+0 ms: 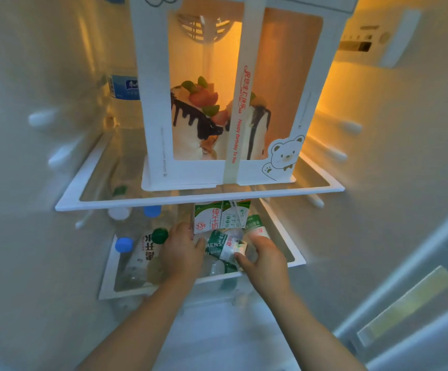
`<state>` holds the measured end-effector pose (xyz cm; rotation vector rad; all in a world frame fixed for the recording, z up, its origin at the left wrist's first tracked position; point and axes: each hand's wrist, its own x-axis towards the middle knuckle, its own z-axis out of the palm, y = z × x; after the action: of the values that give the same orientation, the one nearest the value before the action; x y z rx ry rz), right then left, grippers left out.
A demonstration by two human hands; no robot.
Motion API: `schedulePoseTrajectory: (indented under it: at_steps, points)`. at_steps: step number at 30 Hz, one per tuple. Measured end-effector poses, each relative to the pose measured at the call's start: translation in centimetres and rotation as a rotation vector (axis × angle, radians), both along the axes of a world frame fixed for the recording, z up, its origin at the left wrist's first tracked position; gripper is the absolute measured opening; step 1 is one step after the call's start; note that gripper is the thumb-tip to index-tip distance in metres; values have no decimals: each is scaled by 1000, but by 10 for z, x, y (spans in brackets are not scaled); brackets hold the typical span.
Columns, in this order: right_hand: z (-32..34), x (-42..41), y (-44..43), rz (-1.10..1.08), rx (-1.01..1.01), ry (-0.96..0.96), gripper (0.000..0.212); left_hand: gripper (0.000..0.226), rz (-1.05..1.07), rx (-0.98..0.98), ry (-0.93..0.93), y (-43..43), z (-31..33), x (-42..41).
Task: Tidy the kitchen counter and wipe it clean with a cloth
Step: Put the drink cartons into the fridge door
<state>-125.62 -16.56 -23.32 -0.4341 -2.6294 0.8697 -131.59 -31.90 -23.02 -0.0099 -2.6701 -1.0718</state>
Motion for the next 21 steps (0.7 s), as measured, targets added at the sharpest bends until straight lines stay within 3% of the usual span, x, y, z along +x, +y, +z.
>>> schedulePoseTrajectory:
  at_steps: [6,12,17,21]
  points:
    - [-10,29,-5,-10,-63,96,32,24,-186,-8,197,-10,-28,18]
    - [-11,65,-5,-14,-48,27,38,18,-222,-61,303,-18,-39,40]
    - [-12,127,3,-40,-183,15,38,30,-275,-45,264,-27,-46,93]
    - [-13,201,15,-8,-251,20,33,31,-272,195,63,-20,-63,187]
